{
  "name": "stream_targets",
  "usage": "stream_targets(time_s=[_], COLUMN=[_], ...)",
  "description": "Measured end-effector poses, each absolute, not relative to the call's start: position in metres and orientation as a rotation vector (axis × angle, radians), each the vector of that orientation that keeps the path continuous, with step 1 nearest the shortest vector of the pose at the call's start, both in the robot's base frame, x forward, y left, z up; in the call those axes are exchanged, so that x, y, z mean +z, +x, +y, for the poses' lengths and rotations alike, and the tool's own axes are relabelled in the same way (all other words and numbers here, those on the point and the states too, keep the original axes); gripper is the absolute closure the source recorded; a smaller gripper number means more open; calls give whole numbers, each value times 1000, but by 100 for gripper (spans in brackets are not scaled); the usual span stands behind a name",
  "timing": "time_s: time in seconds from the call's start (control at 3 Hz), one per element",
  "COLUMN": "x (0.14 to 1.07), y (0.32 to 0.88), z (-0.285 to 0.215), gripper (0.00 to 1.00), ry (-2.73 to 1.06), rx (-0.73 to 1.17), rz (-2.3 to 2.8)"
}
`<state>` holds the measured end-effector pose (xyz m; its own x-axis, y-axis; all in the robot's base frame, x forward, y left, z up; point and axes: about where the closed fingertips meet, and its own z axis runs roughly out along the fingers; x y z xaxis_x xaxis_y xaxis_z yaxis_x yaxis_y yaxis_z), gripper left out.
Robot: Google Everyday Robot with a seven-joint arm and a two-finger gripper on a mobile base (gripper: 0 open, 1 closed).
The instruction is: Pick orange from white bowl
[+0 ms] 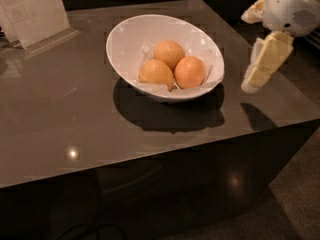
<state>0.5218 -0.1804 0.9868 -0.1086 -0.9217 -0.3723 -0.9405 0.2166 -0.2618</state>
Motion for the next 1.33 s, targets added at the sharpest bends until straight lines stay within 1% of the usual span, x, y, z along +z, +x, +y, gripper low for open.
stream_targets(time_s=[0.33,0.67,1.0,1.33], x=[983,970,969,966], y=[563,593,596,593], z=[-157,-140,-139,-142], gripper=[0,0,19,42], ry=[-1745,-1748,-1746,-1705], rx=[132,193,195,204], rz=[1985,1974,1971,1981])
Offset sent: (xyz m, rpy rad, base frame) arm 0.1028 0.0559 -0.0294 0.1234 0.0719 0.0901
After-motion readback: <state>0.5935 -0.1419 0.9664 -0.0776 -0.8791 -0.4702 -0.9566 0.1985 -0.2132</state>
